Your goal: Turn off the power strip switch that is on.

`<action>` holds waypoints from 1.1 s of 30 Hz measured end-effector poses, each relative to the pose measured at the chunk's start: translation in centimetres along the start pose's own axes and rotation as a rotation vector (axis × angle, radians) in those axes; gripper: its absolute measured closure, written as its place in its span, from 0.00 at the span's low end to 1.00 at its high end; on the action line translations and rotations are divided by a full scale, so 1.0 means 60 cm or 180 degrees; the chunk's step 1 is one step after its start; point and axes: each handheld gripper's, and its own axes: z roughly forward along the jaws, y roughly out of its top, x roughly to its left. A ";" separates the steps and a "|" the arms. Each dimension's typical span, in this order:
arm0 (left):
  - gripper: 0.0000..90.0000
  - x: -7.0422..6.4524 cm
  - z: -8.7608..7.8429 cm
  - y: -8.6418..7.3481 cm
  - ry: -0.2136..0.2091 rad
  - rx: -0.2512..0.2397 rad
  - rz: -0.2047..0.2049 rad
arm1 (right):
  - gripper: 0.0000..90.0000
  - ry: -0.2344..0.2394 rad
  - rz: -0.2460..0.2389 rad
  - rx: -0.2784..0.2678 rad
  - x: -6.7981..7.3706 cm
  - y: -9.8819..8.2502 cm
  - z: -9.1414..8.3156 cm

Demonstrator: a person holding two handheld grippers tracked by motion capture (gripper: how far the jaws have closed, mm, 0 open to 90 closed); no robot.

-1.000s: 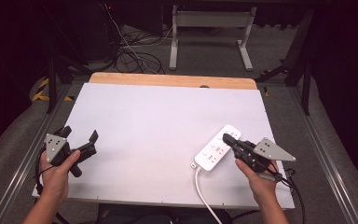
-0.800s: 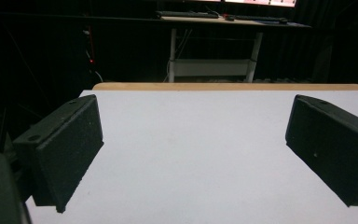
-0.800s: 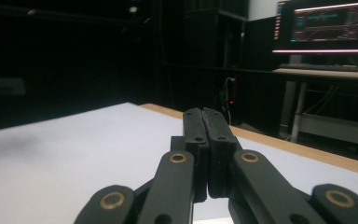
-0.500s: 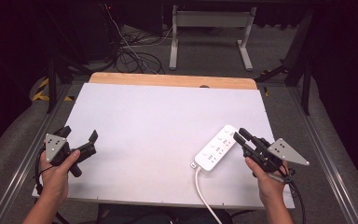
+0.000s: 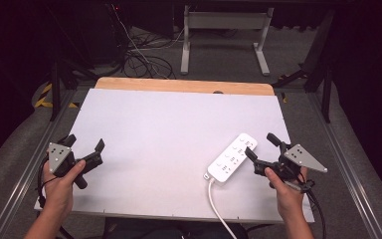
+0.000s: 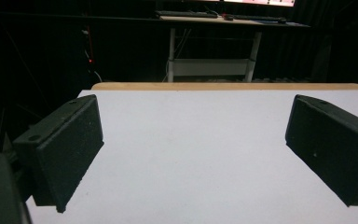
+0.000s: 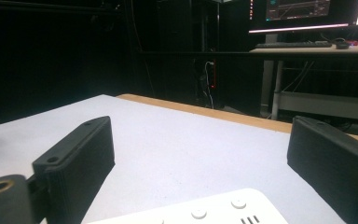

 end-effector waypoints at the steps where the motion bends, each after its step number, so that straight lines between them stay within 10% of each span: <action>1: 0.05 0.000 0.000 0.000 0.0000 0.0000 0.0000 | 0.07 0.0010 0.0001 0.0000 0.000 0.000 0.000; 33: 0.05 -0.005 0.008 0.001 -0.0075 0.0019 0.0007 | 0.07 0.0044 0.0011 0.0132 -0.002 -0.009 -0.008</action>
